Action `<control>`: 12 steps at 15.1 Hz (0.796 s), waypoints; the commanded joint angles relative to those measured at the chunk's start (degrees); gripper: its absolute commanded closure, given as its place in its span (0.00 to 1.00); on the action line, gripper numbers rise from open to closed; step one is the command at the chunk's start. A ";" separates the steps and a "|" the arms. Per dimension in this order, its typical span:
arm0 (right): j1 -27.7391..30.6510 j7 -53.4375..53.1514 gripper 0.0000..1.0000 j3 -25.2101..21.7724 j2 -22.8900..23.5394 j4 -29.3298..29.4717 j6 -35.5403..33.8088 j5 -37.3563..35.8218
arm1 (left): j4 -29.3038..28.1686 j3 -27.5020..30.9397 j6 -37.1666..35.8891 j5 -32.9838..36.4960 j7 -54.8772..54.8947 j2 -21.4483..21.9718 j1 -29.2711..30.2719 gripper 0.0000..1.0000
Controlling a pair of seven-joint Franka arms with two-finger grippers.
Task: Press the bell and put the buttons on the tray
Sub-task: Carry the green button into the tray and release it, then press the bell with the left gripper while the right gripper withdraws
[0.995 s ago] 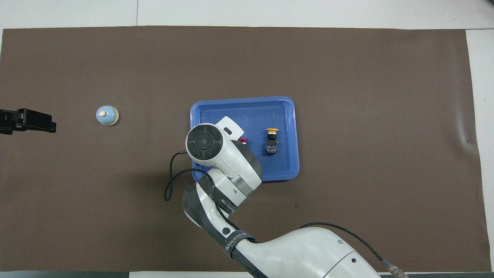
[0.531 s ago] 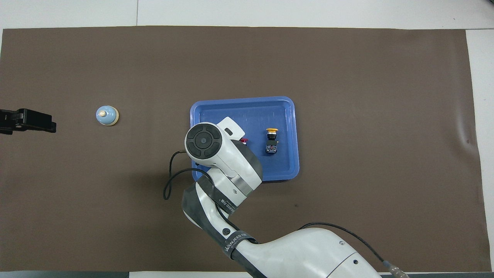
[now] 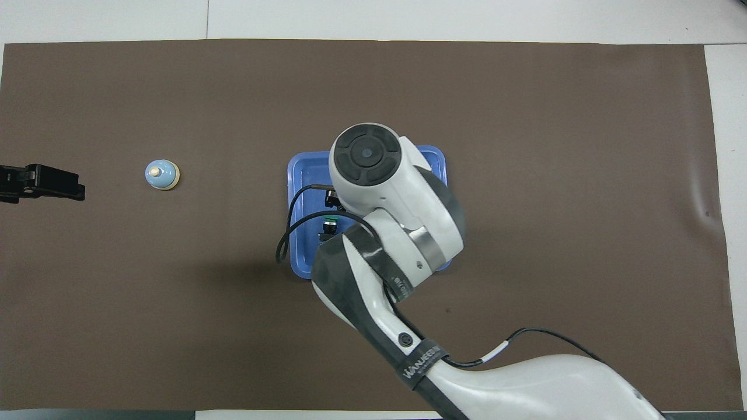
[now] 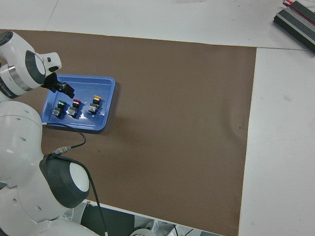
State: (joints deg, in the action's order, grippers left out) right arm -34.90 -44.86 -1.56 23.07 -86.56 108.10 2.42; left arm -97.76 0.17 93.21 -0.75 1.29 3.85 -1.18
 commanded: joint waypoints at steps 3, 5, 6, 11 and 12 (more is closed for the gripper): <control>10.89 9.50 0.00 0.59 -6.63 -1.68 -5.52 0.39 | 0.37 0.18 -0.66 0.40 -0.32 0.02 -0.13 0.00; 14.58 14.51 0.00 0.59 -8.21 -1.68 -7.11 0.31 | 0.37 0.09 -0.74 0.40 -0.15 0.02 -0.83 0.00; 15.91 16.80 0.00 0.59 -9.00 -1.68 -8.25 0.22 | 0.37 0.01 -0.74 0.40 -0.23 -0.07 -0.84 0.00; 23.99 28.39 0.00 0.50 -13.13 -1.77 -13.08 -0.31 | -1.73 -0.08 3.90 0.49 -0.06 0.37 -0.93 0.68; 25.92 31.91 0.00 0.59 -14.01 -1.77 -13.97 -0.31 | -2.00 -0.08 4.44 0.49 -0.23 0.20 -0.93 1.00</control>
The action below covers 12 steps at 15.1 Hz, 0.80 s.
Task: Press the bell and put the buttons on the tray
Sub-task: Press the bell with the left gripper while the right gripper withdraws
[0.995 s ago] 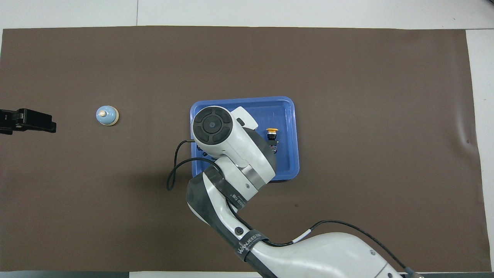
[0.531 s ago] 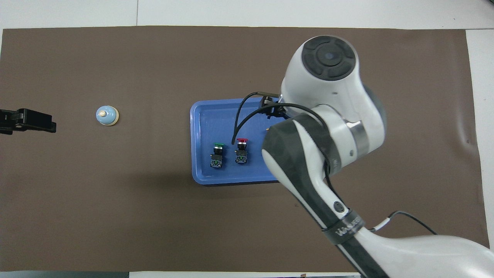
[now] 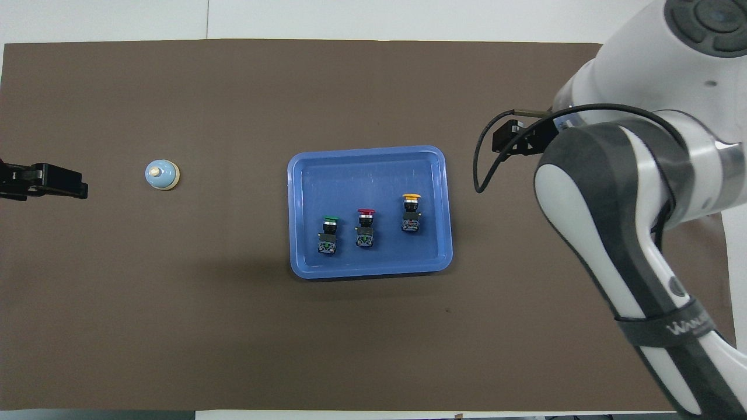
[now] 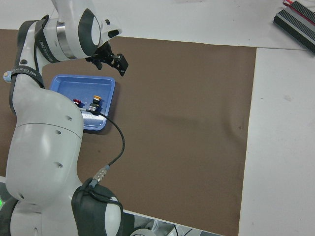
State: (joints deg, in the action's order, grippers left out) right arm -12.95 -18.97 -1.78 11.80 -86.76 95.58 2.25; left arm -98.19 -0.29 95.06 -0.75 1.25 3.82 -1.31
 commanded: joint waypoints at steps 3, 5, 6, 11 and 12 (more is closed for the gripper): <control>7.84 12.28 0.00 0.81 -5.38 -1.57 -5.13 -0.15 | -3.14 0.38 7.13 0.31 -1.42 -2.41 -0.80 1.00; 10.12 15.44 0.00 0.81 -7.49 -1.57 -7.94 -0.15 | -5.08 0.38 12.23 0.13 -1.42 -5.47 -0.71 1.00; 10.92 16.59 0.00 0.81 -8.19 -1.57 -8.73 -0.15 | -4.91 0.38 14.34 0.13 -1.42 -8.28 -0.72 1.00; 13.21 19.15 0.00 0.55 -12.23 -1.57 -13.65 -0.15 | -5.08 0.38 23.67 0.13 -1.25 -15.68 -0.63 1.00; 14.26 19.15 0.00 0.55 -13.46 -1.65 -15.23 -0.15 | -5.26 0.38 24.63 0.13 -1.34 -16.21 -0.63 1.00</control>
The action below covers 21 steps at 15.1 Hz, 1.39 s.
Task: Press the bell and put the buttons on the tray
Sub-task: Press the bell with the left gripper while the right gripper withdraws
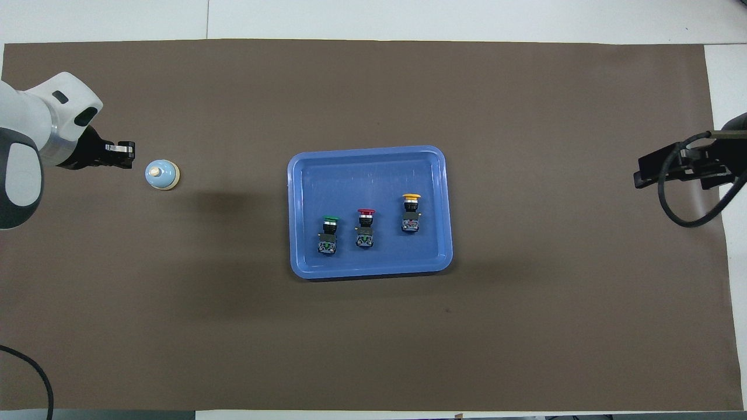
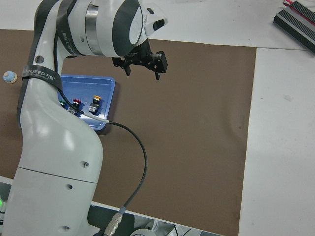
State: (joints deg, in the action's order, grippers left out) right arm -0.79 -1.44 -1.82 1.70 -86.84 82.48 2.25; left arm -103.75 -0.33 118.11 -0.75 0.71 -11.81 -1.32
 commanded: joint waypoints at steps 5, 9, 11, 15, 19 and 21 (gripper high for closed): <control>4.83 3.55 0.00 1.12 -5.30 -1.66 -3.04 -1.45 | -3.30 0.42 8.00 0.14 -0.36 -2.08 -0.53 1.00; 4.66 3.46 0.00 1.12 -5.65 -3.16 -0.31 -2.67 | -3.74 0.42 10.73 0.14 -0.36 -3.65 0.09 1.00; 4.13 3.20 0.00 1.30 -5.92 -3.51 0.05 -4.44 | -4.00 0.51 11.97 0.14 -0.36 -4.54 0.09 1.00; 4.13 3.02 0.00 1.30 -6.62 -5.35 1.27 -4.53 | -4.53 0.51 14.08 0.23 -0.36 -6.38 0.09 1.00; 4.39 3.11 0.00 1.30 -6.98 -6.50 2.60 -4.36 | -9.44 0.59 21.44 0.23 -0.44 -7.26 0.09 1.00; 4.74 3.46 0.00 1.30 -6.80 -6.24 2.16 -3.92 | -9.11 0.59 21.47 0.14 -0.53 -7.35 0.09 1.00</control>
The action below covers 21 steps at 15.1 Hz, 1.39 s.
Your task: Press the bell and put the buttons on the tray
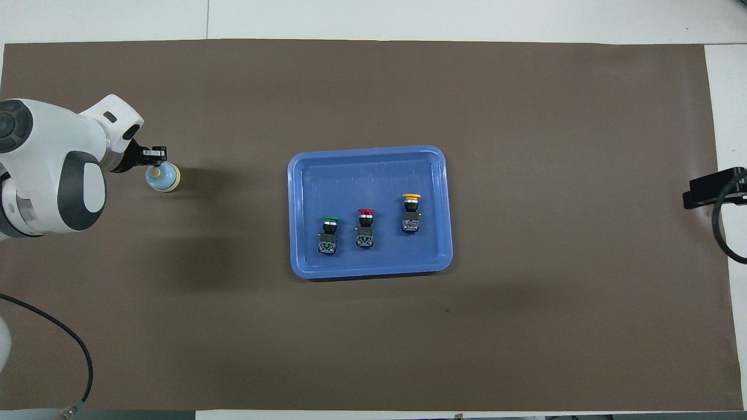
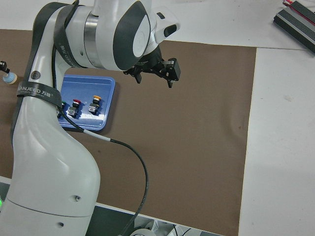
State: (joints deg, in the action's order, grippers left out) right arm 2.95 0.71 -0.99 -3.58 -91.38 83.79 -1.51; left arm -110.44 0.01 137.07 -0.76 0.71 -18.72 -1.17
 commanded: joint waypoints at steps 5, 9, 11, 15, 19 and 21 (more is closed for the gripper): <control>0.66 1.13 0.00 0.56 -1.70 -1.52 0.76 -0.08 | 3.80 0.25 -6.34 0.14 -0.79 0.17 -0.06 1.00; 0.31 1.04 0.00 0.56 -1.87 -1.61 0.85 0.01 | 11.64 0.34 -19.27 -0.04 -0.88 3.15 -0.06 1.00; 0.31 1.04 0.00 0.56 -1.96 -1.70 0.85 -0.08 | 13.31 0.69 -25.51 -0.04 -0.79 7.01 0.03 1.00; 0.39 1.13 0.00 0.47 -2.05 -1.79 0.76 -0.08 | 12.97 0.95 -33.87 0.05 -0.44 16.68 0.03 0.00; 0.39 1.13 0.00 0.47 -2.05 -1.88 0.76 -0.08 | 12.79 0.87 -41.51 0.14 -0.97 23.37 0.03 0.00; 0.39 1.13 0.00 0.47 -2.05 -1.79 0.76 -0.08 | 13.49 0.69 -45.21 0.14 -0.97 24.00 -0.23 0.00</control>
State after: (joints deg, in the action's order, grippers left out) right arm 2.88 0.71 -0.73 -4.12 -91.43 83.79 -1.49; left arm -96.23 0.77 94.49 -0.76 0.30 4.35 -1.12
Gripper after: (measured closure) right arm 0.000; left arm 0.053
